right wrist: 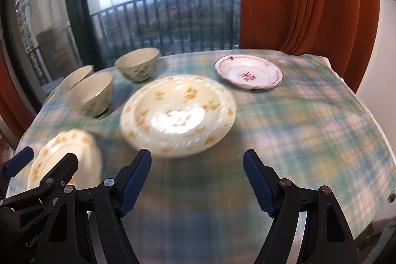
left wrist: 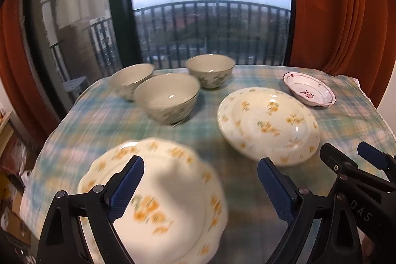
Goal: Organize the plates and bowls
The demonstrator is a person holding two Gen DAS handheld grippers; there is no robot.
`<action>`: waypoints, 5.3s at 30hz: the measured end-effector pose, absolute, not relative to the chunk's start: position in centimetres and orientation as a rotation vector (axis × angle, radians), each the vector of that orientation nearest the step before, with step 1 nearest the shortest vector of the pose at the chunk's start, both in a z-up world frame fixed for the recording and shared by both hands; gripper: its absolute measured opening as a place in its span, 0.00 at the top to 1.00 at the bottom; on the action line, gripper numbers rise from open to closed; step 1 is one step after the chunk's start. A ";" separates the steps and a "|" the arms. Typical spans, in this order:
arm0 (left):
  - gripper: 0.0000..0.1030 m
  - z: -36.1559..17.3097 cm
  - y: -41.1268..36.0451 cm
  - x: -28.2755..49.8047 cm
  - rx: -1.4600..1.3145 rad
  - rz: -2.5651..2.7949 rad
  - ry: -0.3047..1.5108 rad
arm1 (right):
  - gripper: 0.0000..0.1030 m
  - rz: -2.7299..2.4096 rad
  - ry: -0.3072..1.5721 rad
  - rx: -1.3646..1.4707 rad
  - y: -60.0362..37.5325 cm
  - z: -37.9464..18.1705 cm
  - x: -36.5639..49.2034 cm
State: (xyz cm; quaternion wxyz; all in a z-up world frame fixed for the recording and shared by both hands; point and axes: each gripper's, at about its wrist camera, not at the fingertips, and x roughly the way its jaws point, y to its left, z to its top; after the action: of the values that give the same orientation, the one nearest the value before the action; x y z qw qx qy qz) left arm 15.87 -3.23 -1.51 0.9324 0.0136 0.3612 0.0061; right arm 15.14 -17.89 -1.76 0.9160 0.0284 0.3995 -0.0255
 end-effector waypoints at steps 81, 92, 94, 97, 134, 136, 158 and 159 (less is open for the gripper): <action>0.33 -8.6 -10.5 19.1 0.079 -0.100 0.985 | 0.37 -0.105 1.027 0.051 -24.2 -9.2 18.0; 0.34 -7.8 -10.5 18.6 0.091 -0.115 0.952 | 0.37 -0.135 1.033 0.038 -24.0 -9.1 18.5; 0.34 -7.1 -10.2 18.1 0.085 -0.118 0.925 | 0.37 -0.139 1.021 0.034 -23.7 -8.6 18.1; 0.34 -6.1 -9.7 17.3 0.073 -0.129 0.892 | 0.37 -0.147 1.004 0.031 -23.4 -7.8 17.5; 0.35 -6.5 6.6 12.2 -0.117 0.054 0.802 | 0.38 -0.006 0.937 -0.135 -6.8 -5.1 14.9; 0.35 -6.8 7.2 12.4 -0.120 0.064 0.807 | 0.38 0.002 0.937 -0.146 -6.2 -5.2 15.2; 0.35 -8.5 8.6 14.5 -0.063 0.171 0.892 | 0.39 0.054 0.941 -0.134 -3.2 -6.8 17.0; 0.36 -8.4 8.5 14.3 -0.033 0.181 0.873 | 0.39 0.057 0.940 -0.139 -3.1 -6.9 17.0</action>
State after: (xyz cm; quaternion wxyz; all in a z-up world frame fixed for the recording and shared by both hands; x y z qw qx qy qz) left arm 14.32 8.49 -8.38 0.9022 -0.0159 0.4220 0.0876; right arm 16.98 -3.06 -6.89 0.8889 -0.0667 0.4523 0.0273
